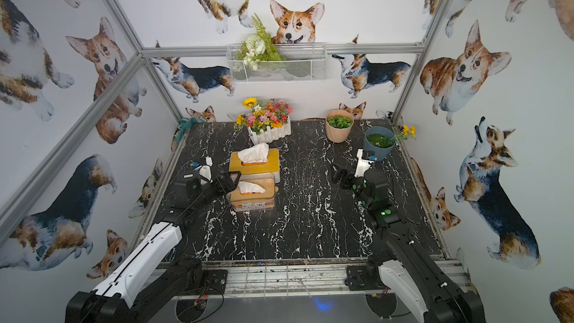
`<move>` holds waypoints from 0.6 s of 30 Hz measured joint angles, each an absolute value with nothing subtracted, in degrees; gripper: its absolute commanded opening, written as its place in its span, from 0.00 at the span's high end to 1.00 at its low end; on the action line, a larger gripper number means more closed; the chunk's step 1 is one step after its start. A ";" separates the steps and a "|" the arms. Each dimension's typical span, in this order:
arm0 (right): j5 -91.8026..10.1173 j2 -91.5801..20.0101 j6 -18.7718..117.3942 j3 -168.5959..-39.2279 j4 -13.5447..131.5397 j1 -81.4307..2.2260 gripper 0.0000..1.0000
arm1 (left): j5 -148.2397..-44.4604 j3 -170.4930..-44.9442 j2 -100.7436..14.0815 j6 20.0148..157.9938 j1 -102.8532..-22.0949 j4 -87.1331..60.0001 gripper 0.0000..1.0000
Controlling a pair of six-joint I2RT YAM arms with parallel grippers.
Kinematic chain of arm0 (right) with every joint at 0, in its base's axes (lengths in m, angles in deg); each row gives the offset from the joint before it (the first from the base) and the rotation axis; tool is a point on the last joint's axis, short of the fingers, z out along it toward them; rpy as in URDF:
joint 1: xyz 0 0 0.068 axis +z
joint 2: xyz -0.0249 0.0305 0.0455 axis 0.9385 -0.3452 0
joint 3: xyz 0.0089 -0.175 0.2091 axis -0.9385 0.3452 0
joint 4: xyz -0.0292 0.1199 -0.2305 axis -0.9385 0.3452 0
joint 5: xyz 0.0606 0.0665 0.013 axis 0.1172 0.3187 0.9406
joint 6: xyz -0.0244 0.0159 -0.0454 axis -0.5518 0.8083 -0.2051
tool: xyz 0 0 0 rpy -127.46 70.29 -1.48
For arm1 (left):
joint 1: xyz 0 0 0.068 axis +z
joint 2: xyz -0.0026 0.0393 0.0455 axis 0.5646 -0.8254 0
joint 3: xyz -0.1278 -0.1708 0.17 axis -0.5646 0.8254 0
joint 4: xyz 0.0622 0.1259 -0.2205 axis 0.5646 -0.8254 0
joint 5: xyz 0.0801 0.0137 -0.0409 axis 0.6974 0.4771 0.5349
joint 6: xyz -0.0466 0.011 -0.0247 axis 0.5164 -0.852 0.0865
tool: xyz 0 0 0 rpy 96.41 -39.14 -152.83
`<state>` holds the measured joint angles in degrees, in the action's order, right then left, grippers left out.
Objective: Put the tissue paper into the tissue box
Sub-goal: Reset both arms
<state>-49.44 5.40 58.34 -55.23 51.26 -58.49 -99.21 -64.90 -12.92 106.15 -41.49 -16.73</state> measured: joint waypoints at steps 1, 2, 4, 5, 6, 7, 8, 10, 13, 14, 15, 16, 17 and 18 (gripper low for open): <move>-50.49 5.55 58.14 -54.80 51.11 -58.84 0.00 | -97.64 -65.31 -12.76 105.43 -41.49 -17.43 0.00; -51.98 5.66 57.71 -54.23 50.91 -59.28 0.00 | -95.48 -65.71 -12.52 104.38 -41.49 -18.20 0.00; -54.82 5.79 56.94 -52.85 49.82 -60.18 0.00 | -90.62 -66.25 -11.87 102.70 -41.49 -19.03 0.00; -56.22 5.81 56.64 -52.13 49.29 -60.74 0.00 | -87.89 -66.32 -11.43 101.65 -41.49 -19.05 0.00; -57.68 5.79 56.22 -51.37 48.46 -61.33 0.00 | -84.85 -66.34 -10.99 100.60 -41.49 -19.05 0.00; -58.95 5.75 55.63 -50.67 47.63 -61.82 0.00 | -82.56 -66.34 -10.77 99.64 -41.49 -19.05 0.00; -60.15 5.66 55.32 -49.90 46.71 -62.27 0.00 | -79.85 -66.34 -10.64 98.35 -41.45 -19.03 0.00; -62.64 5.35 54.08 -48.39 44.40 -62.91 0.00 | -75.39 -66.06 -10.66 95.86 -41.27 -18.26 0.00; -65.97 5.07 51.59 -45.66 40.33 -63.24 0.00 | -69.82 -64.39 -11.04 92.25 -41.12 -15.20 0.00; -66.99 4.98 50.49 -44.57 38.74 -63.46 0.00 | -68.24 -63.48 -11.06 91.12 -41.12 -14.07 0.00; -68.09 4.85 49.42 -43.39 36.99 -63.43 0.00 | -66.65 -62.43 -11.06 90.07 -41.10 -12.82 0.00; -69.05 4.70 48.48 -42.27 35.39 -63.43 0.00 | -65.55 -61.66 -11.06 89.24 -41.03 -11.90 0.00; -69.97 4.55 47.52 -41.03 33.77 -63.43 0.00 | -64.05 -60.46 -11.06 88.10 -40.94 -10.15 0.00; -70.91 4.17 46.36 -39.54 31.72 -63.43 0.00 | -62.62 -59.17 -10.99 87.09 -40.83 -8.25 0.00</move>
<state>-70.91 4.17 46.36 -39.54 31.72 -63.43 -62.62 -59.17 -10.99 87.09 -40.83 -8.25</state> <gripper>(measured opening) 0.996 0.998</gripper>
